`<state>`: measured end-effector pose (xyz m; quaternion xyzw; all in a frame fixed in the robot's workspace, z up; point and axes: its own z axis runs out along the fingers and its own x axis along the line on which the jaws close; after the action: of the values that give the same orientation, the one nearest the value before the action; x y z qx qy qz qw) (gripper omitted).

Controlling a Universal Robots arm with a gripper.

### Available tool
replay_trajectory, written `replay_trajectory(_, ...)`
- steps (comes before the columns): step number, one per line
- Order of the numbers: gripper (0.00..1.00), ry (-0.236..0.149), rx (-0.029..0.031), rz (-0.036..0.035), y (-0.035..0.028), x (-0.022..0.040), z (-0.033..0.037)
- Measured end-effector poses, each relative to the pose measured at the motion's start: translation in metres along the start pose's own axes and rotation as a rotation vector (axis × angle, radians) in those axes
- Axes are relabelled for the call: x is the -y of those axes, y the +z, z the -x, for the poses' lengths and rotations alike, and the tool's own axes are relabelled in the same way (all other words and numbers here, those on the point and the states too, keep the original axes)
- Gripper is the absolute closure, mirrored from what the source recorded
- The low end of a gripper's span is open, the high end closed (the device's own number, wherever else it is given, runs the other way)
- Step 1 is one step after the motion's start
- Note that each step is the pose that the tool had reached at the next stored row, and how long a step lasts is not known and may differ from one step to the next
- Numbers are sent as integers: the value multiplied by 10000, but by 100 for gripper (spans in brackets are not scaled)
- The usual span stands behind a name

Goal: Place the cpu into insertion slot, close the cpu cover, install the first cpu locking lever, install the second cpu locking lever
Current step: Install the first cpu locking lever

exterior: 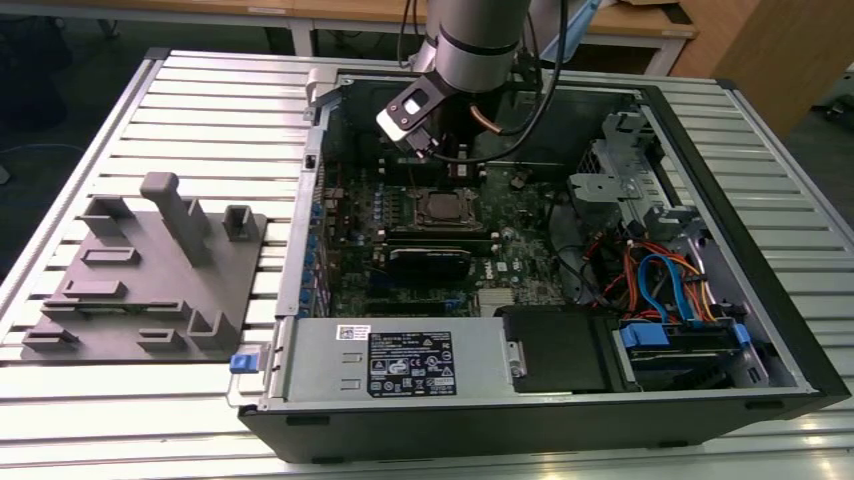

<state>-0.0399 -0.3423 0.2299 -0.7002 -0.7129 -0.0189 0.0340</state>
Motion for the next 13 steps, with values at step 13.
replay_trajectory(13,89,0,0,0,-67,1,-5)
